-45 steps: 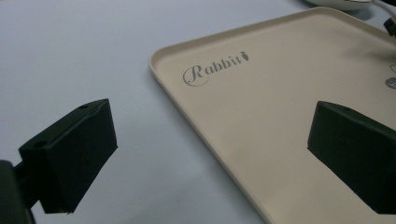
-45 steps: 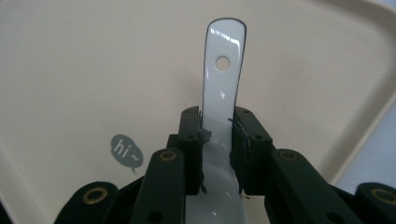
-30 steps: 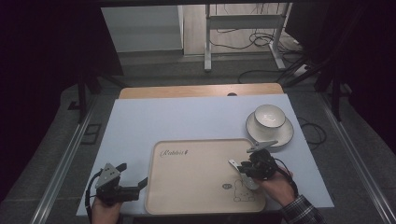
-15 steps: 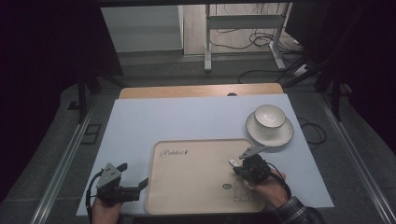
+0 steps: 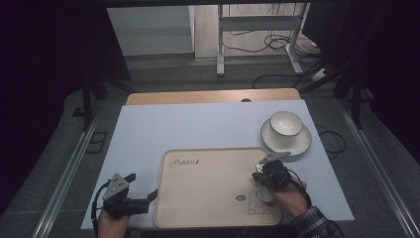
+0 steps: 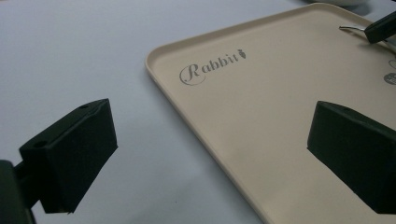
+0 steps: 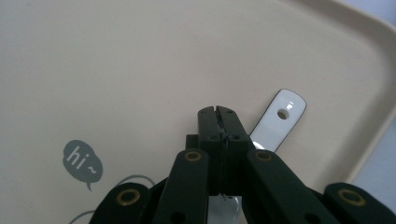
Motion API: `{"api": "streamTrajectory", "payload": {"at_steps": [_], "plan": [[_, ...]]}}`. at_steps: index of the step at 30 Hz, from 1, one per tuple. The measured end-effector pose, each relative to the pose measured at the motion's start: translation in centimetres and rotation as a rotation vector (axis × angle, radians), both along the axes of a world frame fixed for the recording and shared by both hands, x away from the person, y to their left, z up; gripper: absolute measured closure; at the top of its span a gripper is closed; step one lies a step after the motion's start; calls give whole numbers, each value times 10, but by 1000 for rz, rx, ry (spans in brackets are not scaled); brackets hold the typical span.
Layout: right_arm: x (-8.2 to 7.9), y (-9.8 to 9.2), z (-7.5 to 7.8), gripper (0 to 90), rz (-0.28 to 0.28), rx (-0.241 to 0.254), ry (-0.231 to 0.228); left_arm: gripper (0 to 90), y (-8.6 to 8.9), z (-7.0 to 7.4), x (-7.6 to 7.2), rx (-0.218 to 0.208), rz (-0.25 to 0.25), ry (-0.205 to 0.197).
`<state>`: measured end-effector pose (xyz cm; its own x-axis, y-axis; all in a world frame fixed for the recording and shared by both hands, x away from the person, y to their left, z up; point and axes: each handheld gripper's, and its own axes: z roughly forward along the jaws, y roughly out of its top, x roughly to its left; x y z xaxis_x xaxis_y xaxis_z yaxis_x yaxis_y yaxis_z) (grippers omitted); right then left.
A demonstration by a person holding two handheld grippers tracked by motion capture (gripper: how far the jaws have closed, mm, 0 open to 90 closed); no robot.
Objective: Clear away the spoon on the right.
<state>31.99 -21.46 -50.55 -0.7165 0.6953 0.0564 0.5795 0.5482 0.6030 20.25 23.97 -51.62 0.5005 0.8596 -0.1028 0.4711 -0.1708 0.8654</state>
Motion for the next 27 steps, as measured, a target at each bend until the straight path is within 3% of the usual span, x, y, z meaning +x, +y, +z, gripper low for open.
{"api": "streamTrajectory", "payload": {"at_steps": [11, 27], "plan": [[1, -4, 1, 893, -7, 14, -15, 12, 0, 0, 0, -2, 3, -1], [-7, -3, 13, 790, 17, 39, -70, 16, -1, 1, 0, 0, -1, 5]]}}
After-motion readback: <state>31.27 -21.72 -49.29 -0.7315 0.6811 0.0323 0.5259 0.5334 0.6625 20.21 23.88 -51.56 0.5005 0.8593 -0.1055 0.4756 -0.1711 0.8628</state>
